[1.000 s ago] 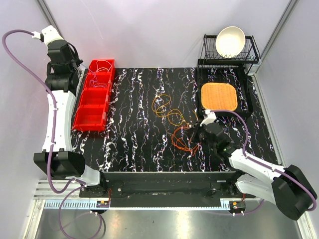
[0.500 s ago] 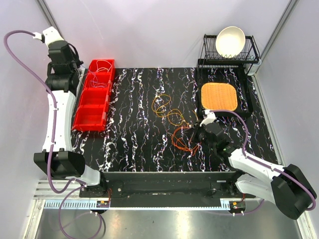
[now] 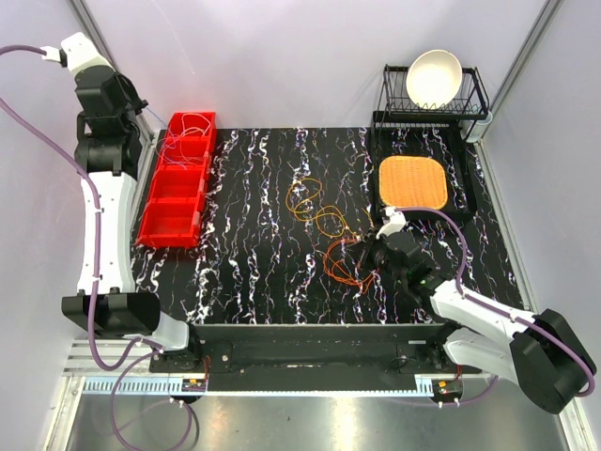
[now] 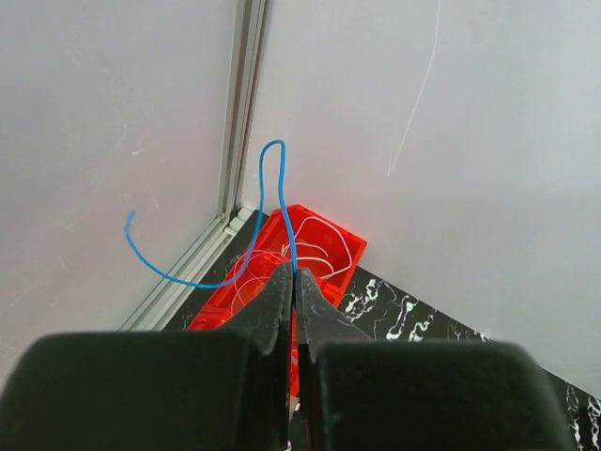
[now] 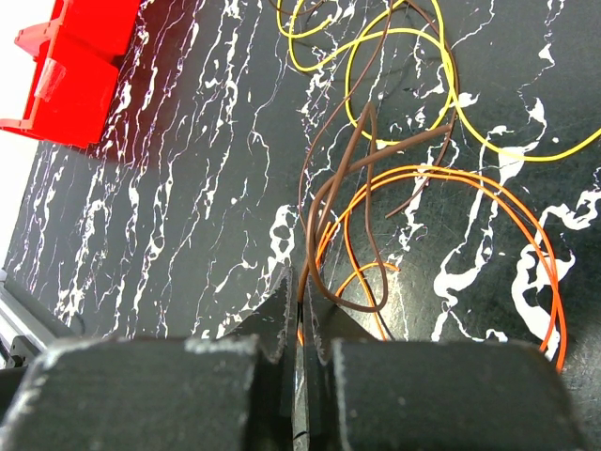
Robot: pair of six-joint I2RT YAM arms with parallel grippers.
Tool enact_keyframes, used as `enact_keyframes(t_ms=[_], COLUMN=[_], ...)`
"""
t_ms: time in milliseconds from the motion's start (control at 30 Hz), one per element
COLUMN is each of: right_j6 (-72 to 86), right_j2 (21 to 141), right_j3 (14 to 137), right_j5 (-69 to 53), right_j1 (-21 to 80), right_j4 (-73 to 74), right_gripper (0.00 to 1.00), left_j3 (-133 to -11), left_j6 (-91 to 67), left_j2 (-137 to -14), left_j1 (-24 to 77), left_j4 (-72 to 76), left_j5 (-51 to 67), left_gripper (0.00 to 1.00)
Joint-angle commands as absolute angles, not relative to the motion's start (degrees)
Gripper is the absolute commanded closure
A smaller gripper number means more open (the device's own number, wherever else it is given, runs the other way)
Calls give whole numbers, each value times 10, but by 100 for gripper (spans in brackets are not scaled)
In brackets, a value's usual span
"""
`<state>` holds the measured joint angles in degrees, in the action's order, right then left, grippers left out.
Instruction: Untangle the cables
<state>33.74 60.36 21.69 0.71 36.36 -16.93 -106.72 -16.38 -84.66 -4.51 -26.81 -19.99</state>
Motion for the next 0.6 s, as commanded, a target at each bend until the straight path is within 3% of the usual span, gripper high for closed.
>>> enact_keyframes(t_ms=[0,367,567], right_j6=[335,336,336], right_j2=[606,606,606], right_j3=[221,221,221], right_j5=[3,1,2], right_j1=[359,358,359], right_j4=[-200,-200,-200], right_gripper=[100,100,100], left_j3=[-999,-812,-829], left_j6=[-162,-198,-198], left_j2=[-817,-808,-873], left_j1=[-48,-47,-47], left_j4=[-228,-186,-179], left_j5=[-210,-210,-199], left_gripper=[100,100,100])
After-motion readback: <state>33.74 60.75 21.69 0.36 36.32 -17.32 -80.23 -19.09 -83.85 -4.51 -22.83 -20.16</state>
